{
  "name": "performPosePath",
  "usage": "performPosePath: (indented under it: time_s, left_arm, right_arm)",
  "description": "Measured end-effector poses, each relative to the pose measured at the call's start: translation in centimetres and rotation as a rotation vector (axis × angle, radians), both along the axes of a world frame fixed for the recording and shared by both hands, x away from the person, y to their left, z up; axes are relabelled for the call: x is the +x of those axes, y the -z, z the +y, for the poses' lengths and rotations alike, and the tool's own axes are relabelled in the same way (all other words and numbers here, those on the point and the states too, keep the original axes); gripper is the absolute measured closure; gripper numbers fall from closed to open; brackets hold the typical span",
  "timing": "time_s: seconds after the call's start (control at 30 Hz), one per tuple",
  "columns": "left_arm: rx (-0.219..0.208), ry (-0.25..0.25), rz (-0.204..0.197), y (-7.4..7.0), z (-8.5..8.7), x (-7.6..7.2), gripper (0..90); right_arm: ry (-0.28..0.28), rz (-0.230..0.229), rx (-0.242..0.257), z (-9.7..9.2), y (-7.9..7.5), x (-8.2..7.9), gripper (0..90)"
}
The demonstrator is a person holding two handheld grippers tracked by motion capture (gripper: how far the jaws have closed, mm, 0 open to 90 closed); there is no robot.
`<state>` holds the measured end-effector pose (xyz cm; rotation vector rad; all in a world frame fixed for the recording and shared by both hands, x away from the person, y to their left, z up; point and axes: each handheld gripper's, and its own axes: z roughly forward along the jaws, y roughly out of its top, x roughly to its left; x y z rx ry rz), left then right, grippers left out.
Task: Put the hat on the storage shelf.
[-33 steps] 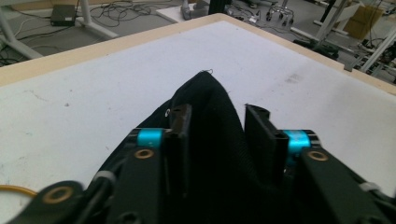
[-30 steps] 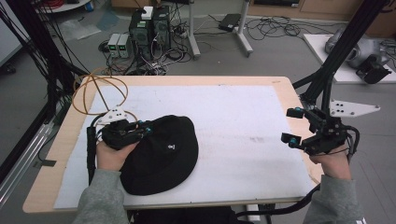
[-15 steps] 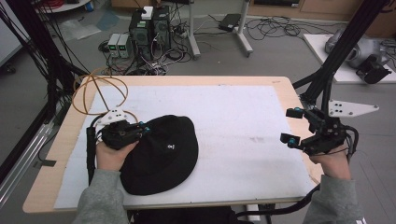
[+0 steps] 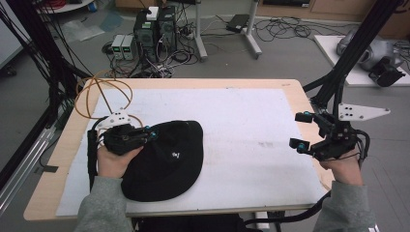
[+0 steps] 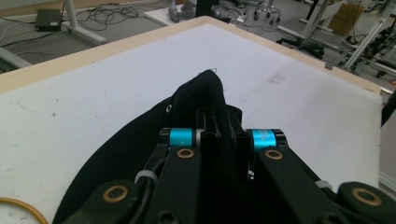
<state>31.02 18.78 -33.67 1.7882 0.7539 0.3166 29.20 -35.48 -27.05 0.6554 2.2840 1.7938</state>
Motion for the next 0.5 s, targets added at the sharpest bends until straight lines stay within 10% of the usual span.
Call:
performPosePath:
  time_s: [0.5]
  left_arm:
    - [0.021,0.099,-0.027,-4.0,-0.7,-0.8,86.5]
  right_arm:
    - [-0.02,0.004,0.001,0.0,0.1,0.1,2.0]
